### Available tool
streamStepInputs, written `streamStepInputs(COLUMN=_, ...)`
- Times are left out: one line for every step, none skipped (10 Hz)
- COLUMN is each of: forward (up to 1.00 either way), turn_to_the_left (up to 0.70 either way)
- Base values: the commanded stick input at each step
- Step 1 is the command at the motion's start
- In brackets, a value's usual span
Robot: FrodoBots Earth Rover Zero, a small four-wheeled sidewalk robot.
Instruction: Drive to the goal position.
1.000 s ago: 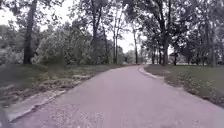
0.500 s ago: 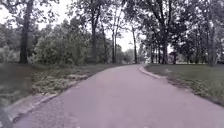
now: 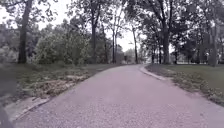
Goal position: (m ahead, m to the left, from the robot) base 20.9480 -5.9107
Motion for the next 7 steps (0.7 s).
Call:
streamStepInputs(forward=0.70, turn_to_the_left=0.00)
streamStepInputs(forward=0.70, turn_to_the_left=0.00)
streamStepInputs(forward=0.70, turn_to_the_left=0.00)
streamStepInputs(forward=0.70, turn_to_the_left=0.00)
streamStepInputs(forward=0.70, turn_to_the_left=0.00)
streamStepInputs(forward=0.70, turn_to_the_left=0.00)
streamStepInputs(forward=0.70, turn_to_the_left=0.00)
